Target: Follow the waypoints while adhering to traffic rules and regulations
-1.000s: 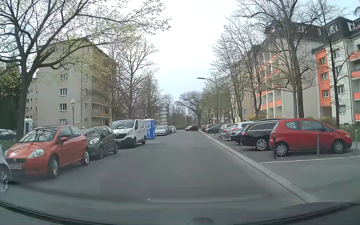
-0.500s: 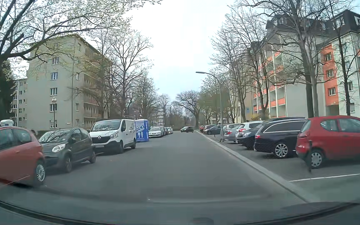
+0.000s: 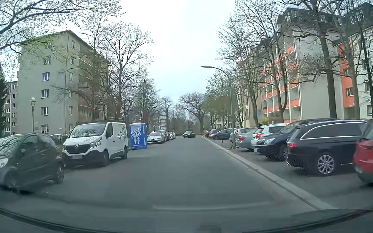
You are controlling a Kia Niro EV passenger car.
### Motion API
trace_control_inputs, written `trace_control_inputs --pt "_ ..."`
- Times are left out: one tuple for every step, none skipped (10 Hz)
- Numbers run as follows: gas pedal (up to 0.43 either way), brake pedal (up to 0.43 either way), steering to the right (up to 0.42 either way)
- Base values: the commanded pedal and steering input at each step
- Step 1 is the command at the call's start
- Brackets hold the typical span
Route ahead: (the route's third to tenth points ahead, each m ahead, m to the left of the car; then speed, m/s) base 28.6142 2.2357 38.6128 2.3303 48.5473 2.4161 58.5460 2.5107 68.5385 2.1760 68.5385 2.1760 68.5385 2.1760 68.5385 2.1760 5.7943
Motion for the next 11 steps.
trace_control_inputs --pt "0.008 0.000 0.027" --pt "0.039 0.000 0.027" --pt "0.047 0.000 0.027" --pt "0.059 0.000 0.026" --pt "0.059 0.000 0.026" --pt "0.059 0.000 0.025" --pt "0.059 0.000 0.025" --pt "0.059 0.000 0.025" --pt "0.059 0.000 0.025" --pt "0.059 0.000 0.024" --pt "0.059 0.000 0.023"
